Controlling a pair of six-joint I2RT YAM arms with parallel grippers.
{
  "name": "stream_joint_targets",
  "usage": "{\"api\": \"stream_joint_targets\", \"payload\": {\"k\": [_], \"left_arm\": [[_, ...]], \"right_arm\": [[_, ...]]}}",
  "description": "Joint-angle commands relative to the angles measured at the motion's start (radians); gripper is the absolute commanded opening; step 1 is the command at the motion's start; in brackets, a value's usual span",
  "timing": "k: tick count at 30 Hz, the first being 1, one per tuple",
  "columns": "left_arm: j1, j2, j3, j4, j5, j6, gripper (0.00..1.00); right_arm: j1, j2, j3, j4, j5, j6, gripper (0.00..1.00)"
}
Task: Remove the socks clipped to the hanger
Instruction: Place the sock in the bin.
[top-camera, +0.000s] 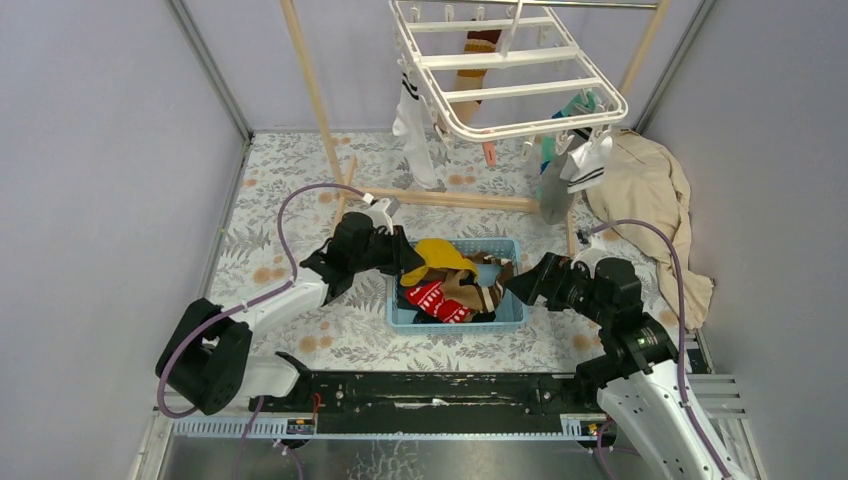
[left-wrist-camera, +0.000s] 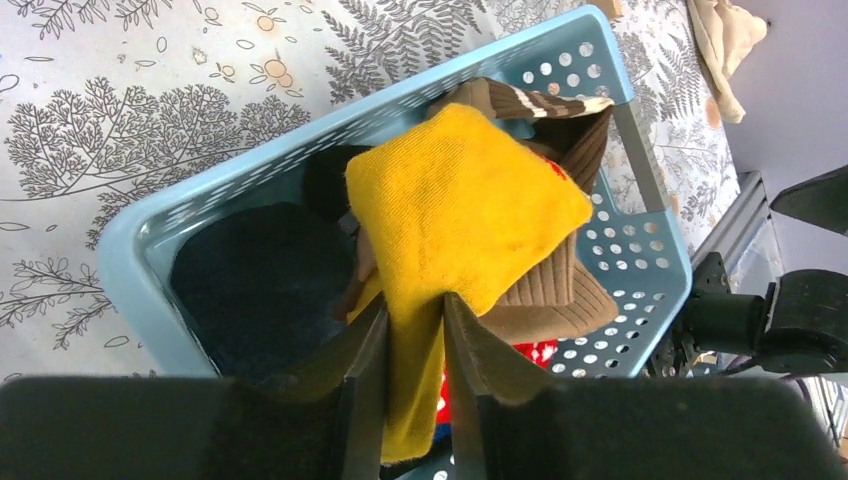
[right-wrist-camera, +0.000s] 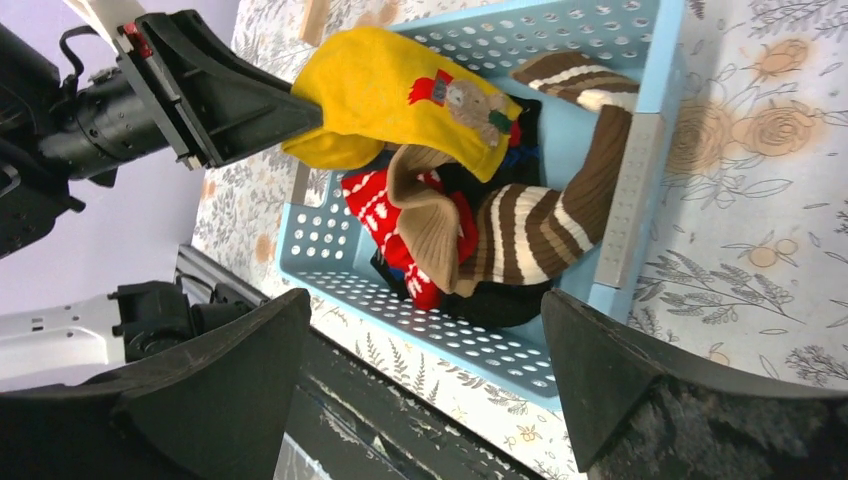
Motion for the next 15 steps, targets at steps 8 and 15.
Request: {"api": "stream_joint_targets", "payload": {"k": [8, 15], "left_arm": [[-0.005, 0.059, 0.033, 0.03, 0.005, 0.057, 0.98], [-0.025, -0.024, 0.118, -0.127, -0.045, 0.073, 0.99]], "right_arm": [[0.006, 0.123, 0.106, 0.044, 0.138, 0.029, 0.93], [-0.014, 0.164, 0.186, 0.056, 0.237, -0.011, 0.94]]}}
